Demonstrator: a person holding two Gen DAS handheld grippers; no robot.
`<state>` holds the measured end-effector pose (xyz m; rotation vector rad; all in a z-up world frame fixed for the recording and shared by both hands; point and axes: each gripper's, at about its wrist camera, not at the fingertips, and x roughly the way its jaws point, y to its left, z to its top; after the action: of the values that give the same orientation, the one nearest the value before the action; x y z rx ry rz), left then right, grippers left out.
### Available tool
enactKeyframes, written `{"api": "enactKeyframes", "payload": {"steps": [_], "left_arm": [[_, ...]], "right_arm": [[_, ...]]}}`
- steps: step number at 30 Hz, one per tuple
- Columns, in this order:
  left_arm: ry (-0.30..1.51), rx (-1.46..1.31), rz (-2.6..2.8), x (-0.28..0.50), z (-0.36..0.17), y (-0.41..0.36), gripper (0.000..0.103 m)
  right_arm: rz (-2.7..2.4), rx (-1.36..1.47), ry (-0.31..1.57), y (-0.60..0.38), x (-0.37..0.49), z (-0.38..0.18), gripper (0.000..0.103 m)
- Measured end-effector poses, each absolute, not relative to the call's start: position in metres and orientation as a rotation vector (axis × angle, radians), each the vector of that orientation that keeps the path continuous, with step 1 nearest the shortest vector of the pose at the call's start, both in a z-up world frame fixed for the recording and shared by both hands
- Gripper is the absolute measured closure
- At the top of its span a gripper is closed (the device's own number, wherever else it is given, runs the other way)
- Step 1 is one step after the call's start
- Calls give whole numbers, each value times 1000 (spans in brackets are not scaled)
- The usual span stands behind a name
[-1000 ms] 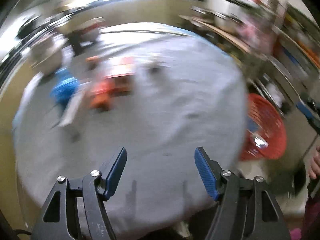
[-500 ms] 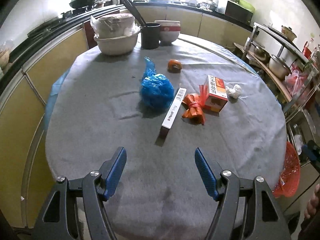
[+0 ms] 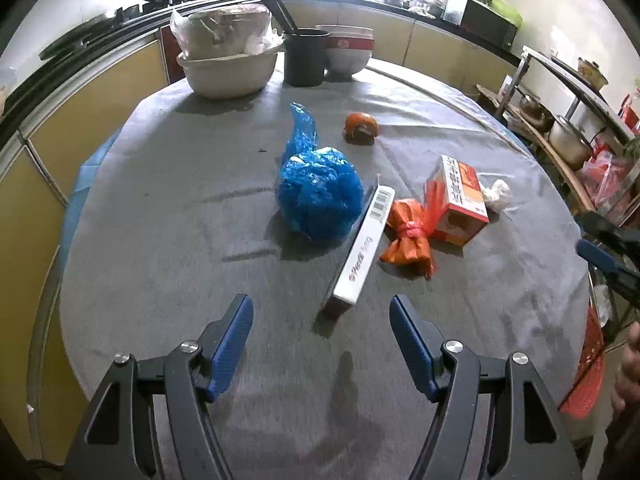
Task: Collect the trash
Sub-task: 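Grasp the white Plendil box with the left tool while the right tool grasps the white paper ball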
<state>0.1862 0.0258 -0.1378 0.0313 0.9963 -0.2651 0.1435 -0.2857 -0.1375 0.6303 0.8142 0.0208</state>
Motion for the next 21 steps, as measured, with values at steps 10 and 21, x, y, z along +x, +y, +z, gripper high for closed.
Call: {"api": "enactKeyframes", "payload": {"steps": [10,21], "left_arm": [[987,4,-308,205,-141,17,32],[1072,-34,-347,219,-165,6,80]], "right_arm": [[-47,713,839,-310,218,-172,43],[-125,723,936,-311,253,-209,68]]}}
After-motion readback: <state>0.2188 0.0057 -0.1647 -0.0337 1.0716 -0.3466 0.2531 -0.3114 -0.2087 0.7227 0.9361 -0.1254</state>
